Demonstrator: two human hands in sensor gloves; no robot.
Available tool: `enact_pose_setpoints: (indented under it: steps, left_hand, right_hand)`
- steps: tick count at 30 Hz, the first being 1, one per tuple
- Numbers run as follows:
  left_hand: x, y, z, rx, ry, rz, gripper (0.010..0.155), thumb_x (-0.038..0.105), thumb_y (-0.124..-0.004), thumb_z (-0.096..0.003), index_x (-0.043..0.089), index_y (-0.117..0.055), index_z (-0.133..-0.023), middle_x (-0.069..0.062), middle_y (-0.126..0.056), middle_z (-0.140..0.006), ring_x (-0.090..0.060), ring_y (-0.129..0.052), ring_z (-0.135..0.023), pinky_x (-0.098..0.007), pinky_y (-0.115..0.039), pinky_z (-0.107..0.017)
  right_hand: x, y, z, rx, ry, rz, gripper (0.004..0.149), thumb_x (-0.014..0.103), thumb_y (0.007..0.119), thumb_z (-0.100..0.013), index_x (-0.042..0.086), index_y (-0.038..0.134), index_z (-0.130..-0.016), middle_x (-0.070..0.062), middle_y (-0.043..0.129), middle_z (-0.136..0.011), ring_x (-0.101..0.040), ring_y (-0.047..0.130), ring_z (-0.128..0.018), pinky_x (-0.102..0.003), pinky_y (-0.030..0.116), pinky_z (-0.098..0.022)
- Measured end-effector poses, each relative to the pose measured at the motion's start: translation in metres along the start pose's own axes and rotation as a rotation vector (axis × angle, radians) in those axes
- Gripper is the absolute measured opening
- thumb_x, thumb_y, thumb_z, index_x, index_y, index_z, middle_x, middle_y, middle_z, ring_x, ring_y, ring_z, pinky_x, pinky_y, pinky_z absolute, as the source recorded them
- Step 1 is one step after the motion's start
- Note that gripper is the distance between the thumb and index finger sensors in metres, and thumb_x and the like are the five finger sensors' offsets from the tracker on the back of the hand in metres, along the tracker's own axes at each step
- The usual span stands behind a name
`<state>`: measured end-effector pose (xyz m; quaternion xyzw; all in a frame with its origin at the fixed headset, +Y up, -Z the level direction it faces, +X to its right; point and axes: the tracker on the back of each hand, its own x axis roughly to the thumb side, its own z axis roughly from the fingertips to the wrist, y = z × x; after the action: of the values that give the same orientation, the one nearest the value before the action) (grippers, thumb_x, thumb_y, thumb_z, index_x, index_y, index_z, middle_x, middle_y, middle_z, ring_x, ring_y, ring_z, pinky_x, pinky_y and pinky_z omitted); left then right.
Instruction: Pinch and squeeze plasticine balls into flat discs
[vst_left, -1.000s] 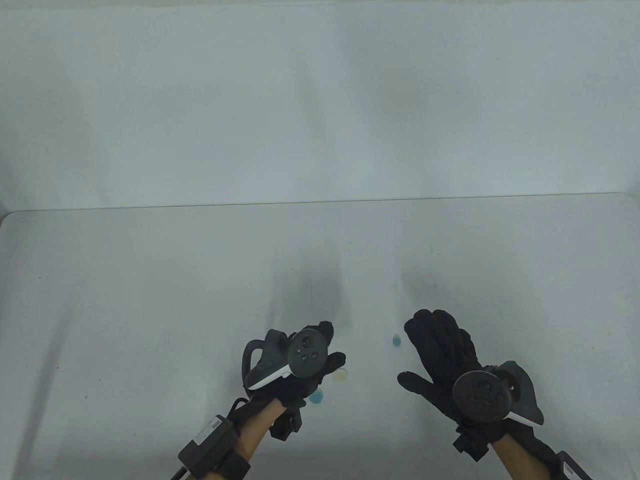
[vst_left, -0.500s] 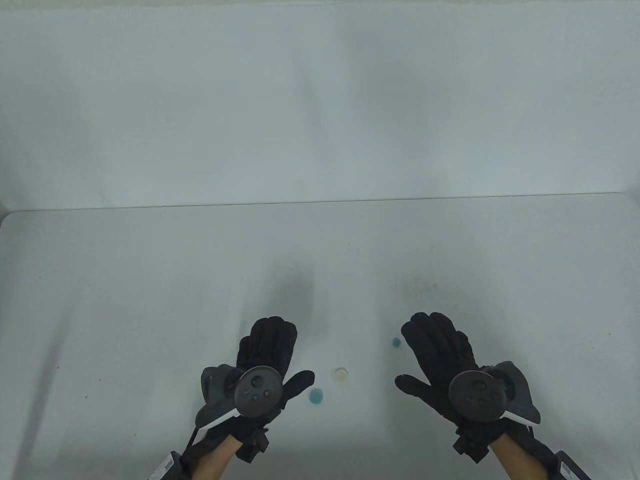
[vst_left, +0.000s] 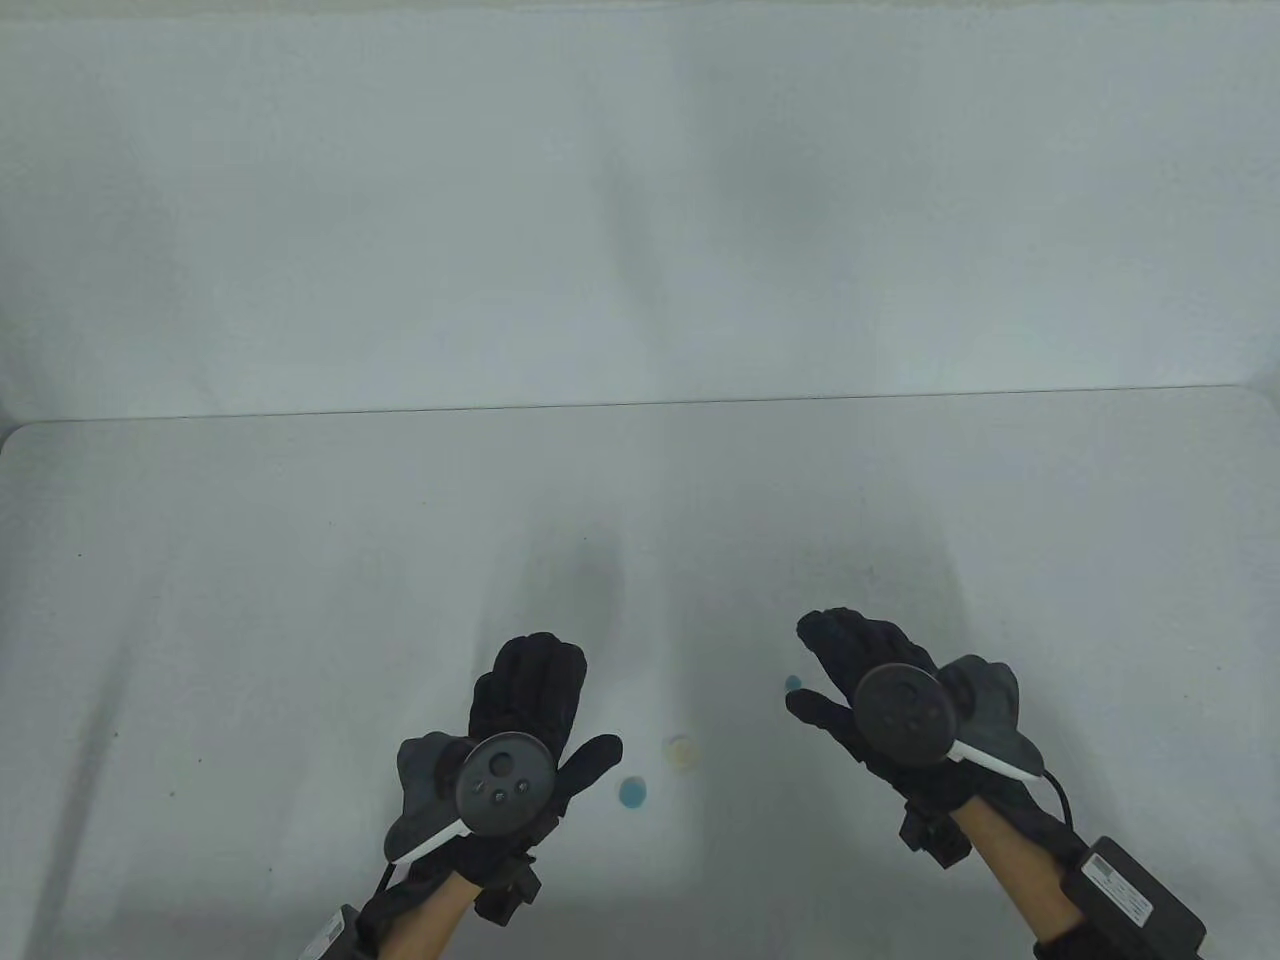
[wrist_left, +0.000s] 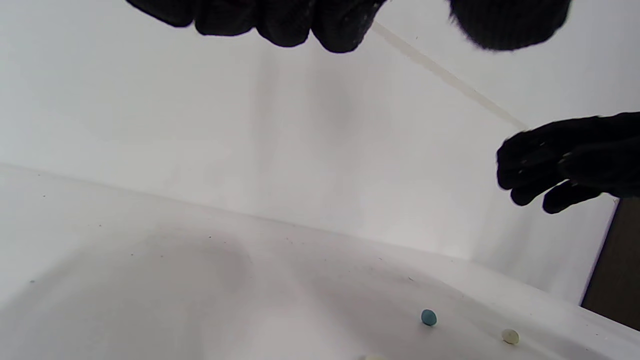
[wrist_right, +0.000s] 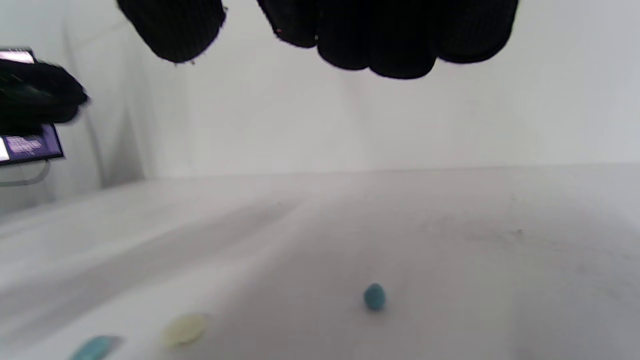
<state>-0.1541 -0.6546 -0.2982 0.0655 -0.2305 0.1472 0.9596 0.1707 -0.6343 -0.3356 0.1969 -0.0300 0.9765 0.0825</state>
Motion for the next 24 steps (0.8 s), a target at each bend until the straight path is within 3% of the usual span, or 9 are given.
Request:
enact_pose_setpoints:
  steps: [10,17,24]
  left_hand:
    - [0.0,0.0,0.0,-0.001,0.01,-0.01,0.083,0.054,-0.063,-0.0527,0.002,-0.043,-0.115,-0.03,-0.039,-0.116,-0.057,-0.041,-0.106,-0.065,-0.044,-0.073]
    - [0.001,-0.001,0.0,-0.007,0.01,-0.011,0.082,0.054,-0.063,-0.0529,0.002,-0.044,-0.114,-0.03,-0.04,-0.116,-0.057,-0.042,-0.106,-0.065,-0.044,-0.073]
    - [0.0,-0.001,0.0,-0.008,0.014,-0.008,0.082,0.053,-0.063,-0.053,0.003,-0.044,-0.115,-0.03,-0.04,-0.116,-0.057,-0.042,-0.106,-0.065,-0.045,-0.073]
  right_hand:
    - [-0.015,0.061,-0.063,0.274,0.104,0.172,0.06,0.046,0.074,-0.055,0.02,0.058,-0.107,-0.008,0.071,-0.107,-0.034,0.08,-0.093,-0.05,0.075,-0.067]
    - [-0.026,0.103,-0.08,0.367,0.16,0.215,0.059,0.045,0.076,-0.054,0.023,0.059,-0.106,-0.005,0.073,-0.107,-0.032,0.08,-0.095,-0.049,0.075,-0.068]
    - [-0.026,0.115,-0.08,0.343,0.141,0.244,0.054,0.043,0.077,-0.053,0.023,0.065,-0.102,-0.005,0.078,-0.1,-0.029,0.086,-0.086,-0.042,0.08,-0.065]
